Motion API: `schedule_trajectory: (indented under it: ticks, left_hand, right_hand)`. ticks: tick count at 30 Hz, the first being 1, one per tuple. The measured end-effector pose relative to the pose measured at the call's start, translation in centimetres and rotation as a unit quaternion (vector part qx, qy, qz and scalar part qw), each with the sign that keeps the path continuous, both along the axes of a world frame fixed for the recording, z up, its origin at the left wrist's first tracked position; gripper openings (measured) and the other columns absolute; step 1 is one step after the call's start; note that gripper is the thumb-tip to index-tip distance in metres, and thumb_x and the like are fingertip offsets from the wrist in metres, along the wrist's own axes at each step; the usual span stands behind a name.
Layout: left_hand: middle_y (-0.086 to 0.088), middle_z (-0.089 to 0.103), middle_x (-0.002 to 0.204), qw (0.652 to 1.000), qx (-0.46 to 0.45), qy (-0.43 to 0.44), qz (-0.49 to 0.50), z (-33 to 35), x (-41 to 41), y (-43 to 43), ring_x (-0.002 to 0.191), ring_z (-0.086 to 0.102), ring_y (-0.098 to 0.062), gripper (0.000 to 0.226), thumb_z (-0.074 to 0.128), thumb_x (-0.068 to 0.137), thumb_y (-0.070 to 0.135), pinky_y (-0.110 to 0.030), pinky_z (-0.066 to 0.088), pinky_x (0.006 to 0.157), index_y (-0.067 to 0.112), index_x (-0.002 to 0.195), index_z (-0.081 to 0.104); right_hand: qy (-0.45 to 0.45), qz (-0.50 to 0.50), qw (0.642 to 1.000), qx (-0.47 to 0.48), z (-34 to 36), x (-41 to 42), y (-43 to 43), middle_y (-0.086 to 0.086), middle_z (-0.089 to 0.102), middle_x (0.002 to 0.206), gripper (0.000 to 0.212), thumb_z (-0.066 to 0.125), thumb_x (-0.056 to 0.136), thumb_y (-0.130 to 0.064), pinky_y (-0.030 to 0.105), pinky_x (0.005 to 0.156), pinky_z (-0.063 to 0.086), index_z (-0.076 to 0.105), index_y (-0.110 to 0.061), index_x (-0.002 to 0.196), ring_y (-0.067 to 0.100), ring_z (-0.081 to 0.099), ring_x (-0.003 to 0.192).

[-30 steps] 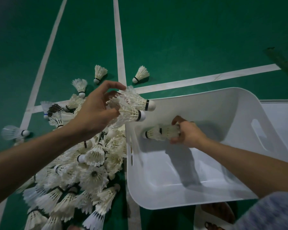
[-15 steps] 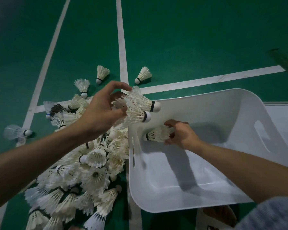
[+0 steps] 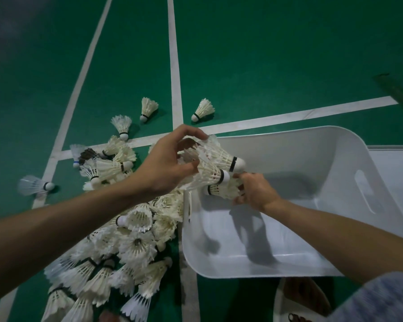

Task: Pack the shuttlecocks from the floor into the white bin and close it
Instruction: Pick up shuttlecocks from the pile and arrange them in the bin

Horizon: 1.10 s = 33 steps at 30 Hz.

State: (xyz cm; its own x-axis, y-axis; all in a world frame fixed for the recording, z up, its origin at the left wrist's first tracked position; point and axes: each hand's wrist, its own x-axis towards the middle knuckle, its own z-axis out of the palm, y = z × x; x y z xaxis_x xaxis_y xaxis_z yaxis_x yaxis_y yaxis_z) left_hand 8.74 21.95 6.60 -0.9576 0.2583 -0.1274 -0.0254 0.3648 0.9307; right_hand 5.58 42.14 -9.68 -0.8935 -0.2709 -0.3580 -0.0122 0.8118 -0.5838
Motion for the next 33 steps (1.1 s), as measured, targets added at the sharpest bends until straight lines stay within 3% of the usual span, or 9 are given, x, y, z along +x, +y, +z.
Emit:
schedule_trajectory:
  ticks: [4, 8, 11, 15, 20, 22, 26, 29, 33]
  left_hand:
    - [-0.013, 0.063, 0.105, 1.000, -0.008, -0.015, -0.002, -0.5, 0.6, 0.0, 0.083, 0.061, -0.035, 0.046, 0.056, 0.079, -0.017, -0.023, 0.049, 0.056, 0.018, 0.110, 0.055]
    - [-0.001, 0.067, 0.103, 0.999, -0.028, -0.019, 0.025, -0.9, 0.8, 0.2, 0.089, 0.066, -0.027, 0.049, 0.056, 0.079, -0.019, -0.040, 0.058, 0.065, 0.020, 0.109, 0.054]
    - [0.006, 0.065, 0.105, 0.998, -0.043, -0.016, 0.047, -1.0, 0.8, 0.3, 0.089, 0.067, -0.014, 0.051, 0.056, 0.079, -0.019, -0.025, 0.055, 0.058, 0.023, 0.107, 0.055]
    - [0.008, 0.066, 0.103, 0.997, -0.049, -0.018, 0.049, -1.1, 0.6, 0.2, 0.088, 0.067, -0.019, 0.054, 0.056, 0.077, -0.021, -0.041, 0.057, 0.063, 0.024, 0.106, 0.055]
    - [0.002, 0.065, 0.108, 0.997, -0.056, -0.031, 0.035, -0.9, 0.4, 0.2, 0.080, 0.066, -0.016, 0.052, 0.056, 0.078, -0.020, -0.017, 0.042, 0.043, 0.021, 0.111, 0.053]
    - [-0.001, 0.064, 0.109, 0.997, -0.066, -0.033, 0.031, -0.8, 0.5, 0.4, 0.070, 0.063, -0.005, 0.051, 0.056, 0.079, -0.018, -0.012, 0.040, 0.041, 0.021, 0.111, 0.053]
    - [0.001, 0.062, 0.107, 0.993, -0.119, -0.016, 0.001, -0.9, -0.1, 0.6, 0.053, 0.053, 0.009, 0.043, 0.057, 0.083, -0.010, -0.006, 0.035, 0.043, 0.021, 0.112, 0.053]
    - [0.008, 0.062, 0.100, 0.983, -0.183, 0.002, -0.032, -1.3, -1.1, 0.7, 0.057, 0.053, 0.007, 0.036, 0.062, 0.085, 0.005, -0.007, 0.036, 0.050, 0.029, 0.110, 0.054]
    - [0.012, 0.064, 0.087, 0.974, -0.205, -0.005, -0.095, -1.1, -2.4, 2.0, 0.065, 0.061, 0.006, 0.042, 0.069, 0.081, 0.006, -0.011, 0.046, 0.055, 0.029, 0.112, 0.051]
  right_hand:
    - [0.085, 0.061, 0.992, 0.070, 0.8, 0.4, 0.2, 0.012, 0.065, 0.111, 0.057, 0.084, 0.065, -0.019, 0.039, 0.075, 0.052, 0.061, -0.010, 0.117, 0.036, 0.063, 0.100]
    - [0.142, 0.139, 0.965, 0.171, 1.7, 0.8, 0.4, 0.005, 0.049, 0.128, 0.059, 0.074, 0.079, -0.031, 0.042, 0.072, 0.050, 0.048, -0.016, 0.131, 0.032, 0.048, 0.112]
    - [0.148, 0.156, 0.960, 0.178, 1.5, 0.4, 0.3, 0.006, 0.043, 0.135, 0.061, 0.072, 0.081, -0.030, 0.042, 0.075, 0.050, 0.045, -0.017, 0.135, 0.031, 0.046, 0.114]
    - [0.146, 0.167, 0.964, 0.145, 1.1, -0.3, 0.8, 0.010, 0.042, 0.138, 0.075, 0.076, 0.077, -0.028, 0.041, 0.082, 0.048, 0.037, -0.012, 0.139, 0.036, 0.051, 0.114]
    - [0.149, 0.191, 0.965, 0.102, 1.0, 0.0, 1.9, 0.012, 0.030, 0.151, 0.083, 0.079, 0.074, -0.031, 0.038, 0.096, 0.041, 0.037, -0.007, 0.141, 0.036, 0.049, 0.121]
    - [0.133, 0.164, 0.976, 0.058, 1.6, -0.3, 2.2, 0.011, 0.038, 0.144, 0.079, 0.081, 0.072, -0.030, 0.036, 0.095, 0.045, 0.043, -0.007, 0.138, 0.031, 0.054, 0.112]
    - [0.134, 0.038, 0.985, -0.097, 3.5, -0.9, 3.6, 0.006, 0.064, 0.101, 0.041, 0.086, 0.068, -0.018, 0.040, 0.075, 0.057, 0.068, -0.008, 0.104, 0.018, 0.066, 0.074]
    - [0.042, -0.056, 0.969, -0.235, 6.2, -0.6, 4.6, 0.001, 0.069, 0.098, 0.037, 0.084, 0.069, -0.013, 0.026, 0.073, 0.058, 0.067, -0.014, 0.102, 0.016, 0.070, 0.085]
    - [-0.038, -0.007, 0.923, -0.383, 9.3, 0.2, 4.2, 0.006, 0.065, 0.114, 0.061, 0.082, 0.062, -0.020, 0.028, 0.082, 0.056, 0.058, -0.026, 0.118, 0.016, 0.068, 0.096]
